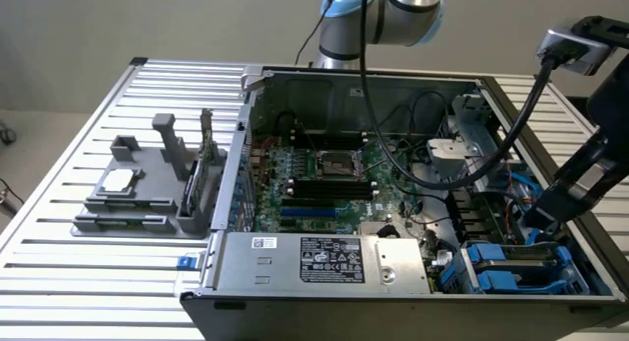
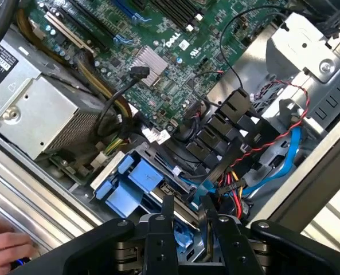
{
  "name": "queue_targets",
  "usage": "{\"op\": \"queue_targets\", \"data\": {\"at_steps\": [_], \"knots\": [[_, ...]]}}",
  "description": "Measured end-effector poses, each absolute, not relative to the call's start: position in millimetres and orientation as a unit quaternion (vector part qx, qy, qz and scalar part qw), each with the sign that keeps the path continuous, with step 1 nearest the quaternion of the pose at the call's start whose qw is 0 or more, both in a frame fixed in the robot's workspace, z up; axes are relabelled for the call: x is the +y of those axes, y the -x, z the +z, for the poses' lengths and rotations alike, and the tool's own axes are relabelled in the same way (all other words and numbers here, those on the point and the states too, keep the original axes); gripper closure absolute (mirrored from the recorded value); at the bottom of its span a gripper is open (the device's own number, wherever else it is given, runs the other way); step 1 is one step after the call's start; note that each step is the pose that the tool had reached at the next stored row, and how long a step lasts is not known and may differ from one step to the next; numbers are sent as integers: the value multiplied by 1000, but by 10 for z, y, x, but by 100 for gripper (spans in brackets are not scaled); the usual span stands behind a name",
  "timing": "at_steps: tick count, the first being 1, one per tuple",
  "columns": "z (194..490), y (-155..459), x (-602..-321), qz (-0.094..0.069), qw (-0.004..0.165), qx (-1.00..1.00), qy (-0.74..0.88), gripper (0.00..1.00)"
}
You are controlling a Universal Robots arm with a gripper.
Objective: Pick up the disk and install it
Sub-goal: 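Insert the first disk wire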
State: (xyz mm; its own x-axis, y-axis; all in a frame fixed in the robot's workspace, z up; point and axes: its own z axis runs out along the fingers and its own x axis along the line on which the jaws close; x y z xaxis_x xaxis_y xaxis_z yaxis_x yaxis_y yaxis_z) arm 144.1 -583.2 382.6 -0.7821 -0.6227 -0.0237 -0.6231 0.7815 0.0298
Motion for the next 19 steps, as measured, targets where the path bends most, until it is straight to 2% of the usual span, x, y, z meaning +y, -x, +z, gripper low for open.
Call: {"op": "queue_targets", "data": {"at_steps": [19], "knots": [[3794,-1441,-5832,17,9,987,163,69]]}}
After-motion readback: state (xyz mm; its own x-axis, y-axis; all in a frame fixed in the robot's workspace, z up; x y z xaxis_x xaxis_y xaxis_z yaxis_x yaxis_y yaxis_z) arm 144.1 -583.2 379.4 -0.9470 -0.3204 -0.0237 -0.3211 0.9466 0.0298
